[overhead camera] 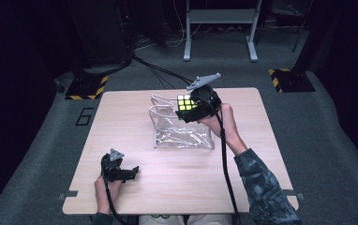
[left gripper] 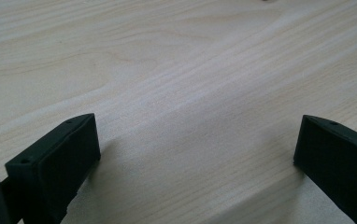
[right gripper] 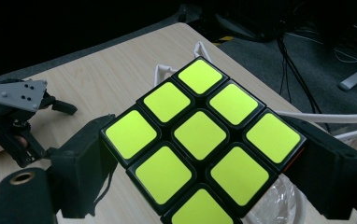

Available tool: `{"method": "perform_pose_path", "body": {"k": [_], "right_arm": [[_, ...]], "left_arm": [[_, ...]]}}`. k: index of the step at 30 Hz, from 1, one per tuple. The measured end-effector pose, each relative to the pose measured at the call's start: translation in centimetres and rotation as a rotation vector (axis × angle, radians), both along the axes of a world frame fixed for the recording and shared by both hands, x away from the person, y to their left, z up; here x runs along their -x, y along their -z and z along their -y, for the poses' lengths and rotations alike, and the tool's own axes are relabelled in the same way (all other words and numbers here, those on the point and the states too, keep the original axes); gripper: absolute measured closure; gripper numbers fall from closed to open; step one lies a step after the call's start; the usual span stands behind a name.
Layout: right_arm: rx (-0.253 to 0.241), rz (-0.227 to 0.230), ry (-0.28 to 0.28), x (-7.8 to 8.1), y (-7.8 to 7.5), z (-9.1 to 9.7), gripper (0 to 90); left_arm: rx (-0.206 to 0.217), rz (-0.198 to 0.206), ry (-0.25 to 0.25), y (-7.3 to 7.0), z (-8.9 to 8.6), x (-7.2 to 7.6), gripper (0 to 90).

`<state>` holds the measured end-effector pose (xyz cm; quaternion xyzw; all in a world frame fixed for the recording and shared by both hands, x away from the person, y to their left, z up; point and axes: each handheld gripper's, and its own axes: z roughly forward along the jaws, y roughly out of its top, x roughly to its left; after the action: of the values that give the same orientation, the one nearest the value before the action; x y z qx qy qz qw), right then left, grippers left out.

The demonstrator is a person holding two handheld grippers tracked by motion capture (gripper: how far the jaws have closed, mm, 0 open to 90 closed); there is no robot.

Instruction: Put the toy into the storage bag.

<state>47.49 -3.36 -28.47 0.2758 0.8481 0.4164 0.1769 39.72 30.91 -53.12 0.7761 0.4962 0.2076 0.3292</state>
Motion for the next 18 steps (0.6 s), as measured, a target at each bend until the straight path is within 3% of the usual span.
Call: {"method": "perform_pose_path", "body": {"k": [14,18], "right_arm": [[0.019,-0.025,0.02,-1.9,-0.7,-1.2,14.3],[0.026,-0.012,0.017,-2.4,-0.7,-1.5,14.4]], "left_arm": [[0.0,0.0,0.0,0.0,0.0,0.0,0.1],[0.006,-0.001,-0.005,0.0,0.0,0.0,0.2]]}}
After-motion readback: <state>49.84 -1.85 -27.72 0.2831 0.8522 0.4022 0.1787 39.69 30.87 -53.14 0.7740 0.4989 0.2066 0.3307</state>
